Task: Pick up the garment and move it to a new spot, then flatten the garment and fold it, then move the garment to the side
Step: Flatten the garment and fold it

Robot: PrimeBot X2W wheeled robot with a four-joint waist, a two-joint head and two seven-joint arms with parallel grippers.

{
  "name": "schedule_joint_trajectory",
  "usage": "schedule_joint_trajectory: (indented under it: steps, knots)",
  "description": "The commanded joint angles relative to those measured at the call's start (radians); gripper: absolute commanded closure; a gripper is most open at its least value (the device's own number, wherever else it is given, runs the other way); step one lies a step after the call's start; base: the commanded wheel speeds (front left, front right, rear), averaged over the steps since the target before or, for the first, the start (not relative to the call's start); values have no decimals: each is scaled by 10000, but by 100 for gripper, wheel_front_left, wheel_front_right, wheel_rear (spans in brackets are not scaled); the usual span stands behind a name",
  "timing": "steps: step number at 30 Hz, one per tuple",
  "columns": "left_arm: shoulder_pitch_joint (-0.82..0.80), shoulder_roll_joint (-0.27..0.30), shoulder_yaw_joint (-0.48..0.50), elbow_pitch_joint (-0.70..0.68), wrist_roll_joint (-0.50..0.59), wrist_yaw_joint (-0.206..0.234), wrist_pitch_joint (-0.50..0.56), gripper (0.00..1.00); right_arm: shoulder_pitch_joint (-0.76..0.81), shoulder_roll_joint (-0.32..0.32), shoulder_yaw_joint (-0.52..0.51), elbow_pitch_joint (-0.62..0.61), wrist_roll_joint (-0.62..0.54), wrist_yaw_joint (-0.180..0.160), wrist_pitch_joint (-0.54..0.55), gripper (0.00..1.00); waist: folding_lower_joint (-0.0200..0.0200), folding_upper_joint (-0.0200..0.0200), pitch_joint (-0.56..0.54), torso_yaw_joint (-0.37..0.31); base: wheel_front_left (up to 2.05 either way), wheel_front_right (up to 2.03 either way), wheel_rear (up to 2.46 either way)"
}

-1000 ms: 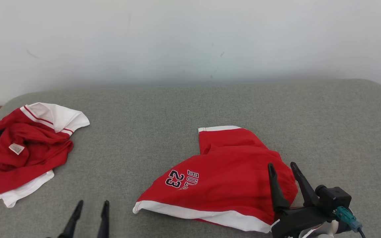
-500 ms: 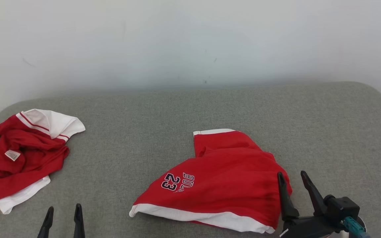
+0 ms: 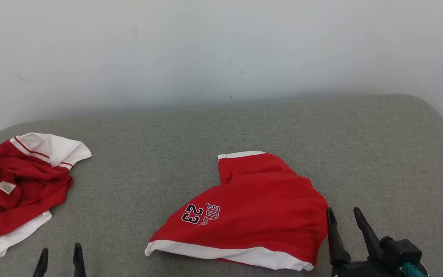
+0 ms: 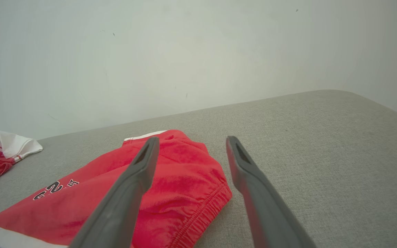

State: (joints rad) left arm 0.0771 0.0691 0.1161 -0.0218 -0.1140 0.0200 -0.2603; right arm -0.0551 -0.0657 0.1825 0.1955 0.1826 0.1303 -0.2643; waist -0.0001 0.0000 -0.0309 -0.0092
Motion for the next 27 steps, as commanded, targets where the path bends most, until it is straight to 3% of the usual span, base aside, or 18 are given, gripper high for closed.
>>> schedule_joint_trajectory:
  steps: [1, 27]
  knots:
    - [108, 20, 112, 35, 50, 51, -30, 0, 38, 39, -15, -4, -74, 8, -30, 0, 1, 0, -9, -31, 0, 0, 0]
    - [92, -90, 355, 3, 174, -76, -30, 0, -92, 148, -152, 66, -154, 8, -23, 0, 1, 0, 22, -105, 0, 0, 0]
